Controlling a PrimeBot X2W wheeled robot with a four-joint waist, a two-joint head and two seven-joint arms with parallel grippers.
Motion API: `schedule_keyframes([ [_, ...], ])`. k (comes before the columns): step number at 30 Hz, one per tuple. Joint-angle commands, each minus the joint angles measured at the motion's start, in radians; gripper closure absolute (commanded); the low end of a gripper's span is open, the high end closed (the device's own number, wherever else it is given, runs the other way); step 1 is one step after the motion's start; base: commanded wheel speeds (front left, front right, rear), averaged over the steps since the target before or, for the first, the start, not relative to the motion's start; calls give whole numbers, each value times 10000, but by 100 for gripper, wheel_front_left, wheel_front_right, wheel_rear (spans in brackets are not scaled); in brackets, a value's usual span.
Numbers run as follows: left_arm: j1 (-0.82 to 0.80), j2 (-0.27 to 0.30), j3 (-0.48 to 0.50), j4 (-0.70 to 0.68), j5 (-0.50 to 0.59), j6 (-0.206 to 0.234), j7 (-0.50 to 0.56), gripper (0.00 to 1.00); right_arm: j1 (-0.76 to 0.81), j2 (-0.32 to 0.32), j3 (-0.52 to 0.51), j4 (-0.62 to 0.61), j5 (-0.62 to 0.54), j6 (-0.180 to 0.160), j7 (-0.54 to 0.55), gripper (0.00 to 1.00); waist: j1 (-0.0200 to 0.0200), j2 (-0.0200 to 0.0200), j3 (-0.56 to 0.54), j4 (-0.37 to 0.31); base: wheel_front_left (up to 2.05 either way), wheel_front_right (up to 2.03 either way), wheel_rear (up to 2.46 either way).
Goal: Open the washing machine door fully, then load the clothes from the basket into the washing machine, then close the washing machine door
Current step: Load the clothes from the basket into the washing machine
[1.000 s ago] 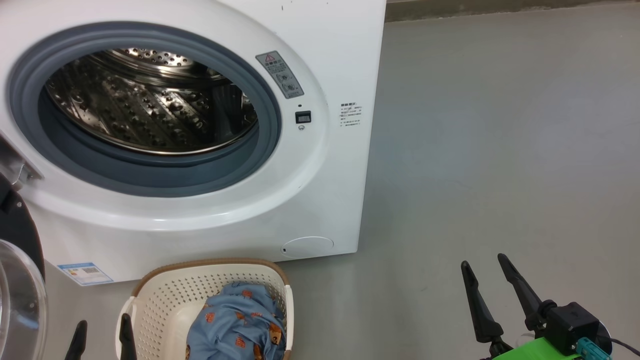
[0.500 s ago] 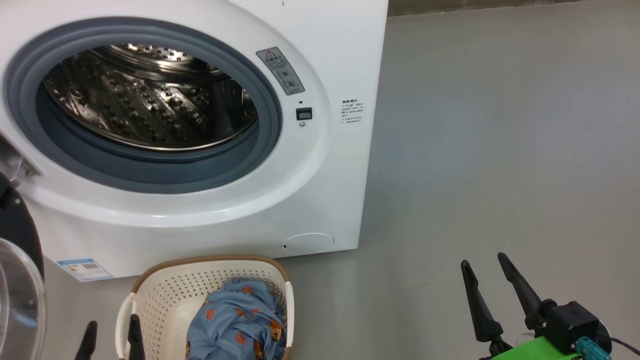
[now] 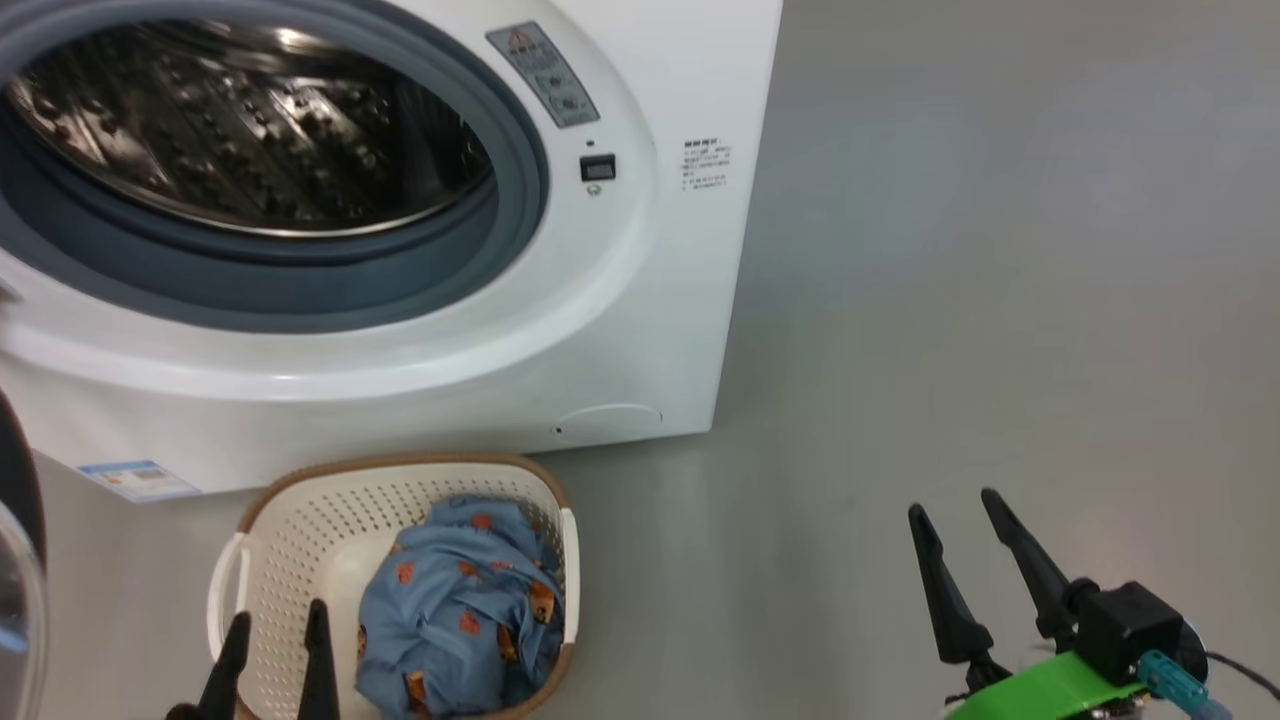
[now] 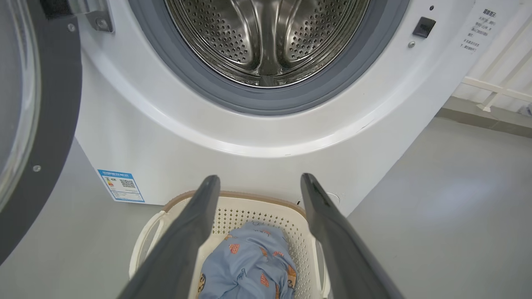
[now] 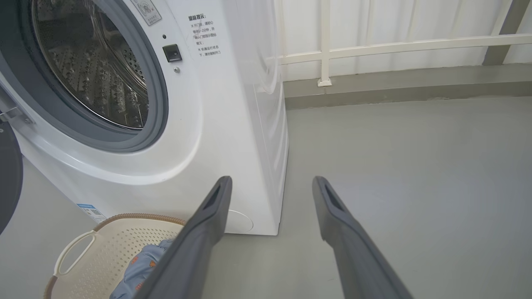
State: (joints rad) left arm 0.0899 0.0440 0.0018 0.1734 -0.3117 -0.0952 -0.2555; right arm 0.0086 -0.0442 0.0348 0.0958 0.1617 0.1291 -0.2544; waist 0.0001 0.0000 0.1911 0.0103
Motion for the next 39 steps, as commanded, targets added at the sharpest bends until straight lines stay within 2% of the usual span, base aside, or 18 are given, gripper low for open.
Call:
schedule_keyframes([
  [1, -465, 63, 248, 99, -83, -112, -63, 0, -405, -60, 321, -220, 26, 16, -74, 0, -1, 0, 643, -196, 0, 0, 0],
  [12, -2189, 103, 167, 2008, -275, -311, -63, 0, -950, -60, 248, -347, 174, 16, -74, 0, -1, 0, 2213, -600, 0, 0, 0],
  [23, -3929, 767, -610, 4195, -964, -351, -63, 0, -1436, -60, 247, -555, 187, 16, -74, 0, -1, 0, 3553, -1057, 0, 0, 0],
  [28, -4762, 1078, -636, 5414, -1407, -353, -63, 0, -1586, -60, 168, -740, 356, 16, -74, 0, -1, 0, 4203, -1240, 0, 0, 0],
  [39, -6714, 1659, -1589, 7947, -1924, -354, 122, 0, -1763, -60, 34, -1206, 466, 16, -74, 0, -1, 0, 5723, -1363, 0, 0, 0],
])
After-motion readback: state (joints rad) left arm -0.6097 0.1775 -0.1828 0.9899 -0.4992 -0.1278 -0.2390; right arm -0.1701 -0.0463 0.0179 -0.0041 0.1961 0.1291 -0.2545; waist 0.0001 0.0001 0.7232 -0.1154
